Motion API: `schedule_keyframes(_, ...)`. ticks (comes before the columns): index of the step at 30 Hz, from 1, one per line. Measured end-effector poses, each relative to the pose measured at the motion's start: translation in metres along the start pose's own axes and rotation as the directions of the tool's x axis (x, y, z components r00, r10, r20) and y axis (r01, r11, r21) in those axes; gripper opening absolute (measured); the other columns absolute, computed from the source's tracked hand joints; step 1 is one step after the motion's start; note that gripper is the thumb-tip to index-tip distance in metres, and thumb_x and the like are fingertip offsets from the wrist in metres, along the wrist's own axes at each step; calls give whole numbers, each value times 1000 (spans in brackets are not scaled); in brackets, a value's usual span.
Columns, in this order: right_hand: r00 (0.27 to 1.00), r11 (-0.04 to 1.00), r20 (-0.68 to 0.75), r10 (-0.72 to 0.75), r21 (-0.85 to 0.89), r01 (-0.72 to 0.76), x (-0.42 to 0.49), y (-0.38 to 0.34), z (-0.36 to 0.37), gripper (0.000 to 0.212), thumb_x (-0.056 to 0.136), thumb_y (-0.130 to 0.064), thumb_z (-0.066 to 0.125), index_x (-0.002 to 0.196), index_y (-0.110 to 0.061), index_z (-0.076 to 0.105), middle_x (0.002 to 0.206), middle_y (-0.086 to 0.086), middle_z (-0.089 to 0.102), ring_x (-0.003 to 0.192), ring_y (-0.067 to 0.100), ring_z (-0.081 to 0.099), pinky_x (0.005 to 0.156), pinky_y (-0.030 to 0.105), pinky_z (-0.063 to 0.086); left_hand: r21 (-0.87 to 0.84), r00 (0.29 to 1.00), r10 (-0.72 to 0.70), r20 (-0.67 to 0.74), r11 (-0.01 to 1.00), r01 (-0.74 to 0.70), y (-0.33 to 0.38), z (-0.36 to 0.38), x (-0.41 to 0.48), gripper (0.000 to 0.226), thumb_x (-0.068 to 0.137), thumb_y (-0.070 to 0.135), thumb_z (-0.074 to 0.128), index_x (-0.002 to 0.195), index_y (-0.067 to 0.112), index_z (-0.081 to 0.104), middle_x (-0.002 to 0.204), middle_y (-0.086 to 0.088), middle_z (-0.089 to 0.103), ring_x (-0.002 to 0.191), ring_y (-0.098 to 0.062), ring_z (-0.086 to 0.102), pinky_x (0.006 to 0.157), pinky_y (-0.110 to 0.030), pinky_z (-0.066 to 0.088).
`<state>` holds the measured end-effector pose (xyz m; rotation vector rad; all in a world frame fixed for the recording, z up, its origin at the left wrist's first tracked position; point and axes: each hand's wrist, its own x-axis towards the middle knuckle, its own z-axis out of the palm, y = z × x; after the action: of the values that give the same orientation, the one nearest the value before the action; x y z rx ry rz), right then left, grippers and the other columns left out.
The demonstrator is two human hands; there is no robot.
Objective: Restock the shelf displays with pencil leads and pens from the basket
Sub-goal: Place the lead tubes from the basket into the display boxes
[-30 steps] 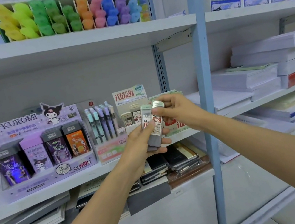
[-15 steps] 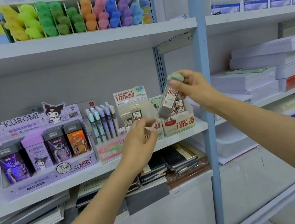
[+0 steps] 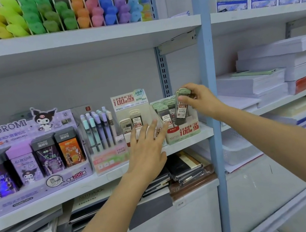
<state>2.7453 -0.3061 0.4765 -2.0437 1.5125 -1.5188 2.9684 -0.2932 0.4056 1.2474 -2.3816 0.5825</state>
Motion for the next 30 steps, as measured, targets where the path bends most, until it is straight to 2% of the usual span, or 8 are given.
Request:
schedule_keyframes(4,983,997,181,28,-80,-13,6,3,-1,13,95,-19,59,107,-15,59,89,-8,65,70,-5,61,54,7,43,18,999,5,-53,1000,-5,0,5,2,78,95,33,50,155,30,1,161,-4,13,147,-26,11,119,-50,1)
schedule_keyframes(10,998,989,51,35,-147,-27,2,15,17,23,90,-18,67,109,-22,53,96,-5,65,66,-13,61,53,7,44,34,997,5,-79,999,-3,1,12,6,78,93,33,52,155,30,5,157,-4,20,143,-27,17,117,-51,1)
schedule_keyframes(13,1000,934,-11,-16,-357,11,0,16,23,35,90,-24,67,124,-18,58,117,2,63,96,6,59,79,22,48,2,998,14,-55,1000,-14,1,10,4,79,94,34,52,155,29,2,161,-4,13,147,-26,9,119,-49,-4)
schedule_keyframes(16,1000,850,-13,-24,-527,14,-6,14,29,50,91,-33,64,136,-16,50,130,7,53,122,24,44,103,39,36,-100,997,58,-46,993,-62,-4,1,-4,78,96,33,50,155,25,1,164,-1,3,150,-19,-2,121,-42,-8)
schedule_keyframes(18,994,851,-58,-96,-522,52,-15,9,33,50,91,-32,64,136,-16,50,131,7,51,124,24,42,105,39,32,-184,990,90,-113,977,-110,-9,-7,-18,70,95,25,53,155,20,17,162,-3,14,150,-19,6,123,-39,-1)
schedule_keyframes(21,954,876,-92,-286,-429,221,-37,-4,47,37,92,-25,63,126,-12,55,124,7,53,118,20,45,100,33,35,-212,963,97,-250,965,-152,-23,-8,-52,50,87,11,60,136,11,51,143,-10,48,133,-27,40,111,-42,31)
schedule_keyframes(25,909,884,123,-398,-213,416,-88,-20,101,18,94,-18,60,109,-11,63,104,-1,59,94,8,51,82,18,39,-225,965,57,-257,967,-117,-47,28,-119,30,79,2,62,109,7,65,108,-11,61,99,-29,56,80,-38,44)
schedule_keyframes(30,795,948,557,-240,-42,316,-168,0,214,12,95,-21,59,100,-15,68,92,-3,65,79,7,56,70,20,44,-325,992,-121,36,937,126,-69,109,-232,28,72,-8,67,96,6,68,94,-10,62,85,-34,59,68,-44,49)
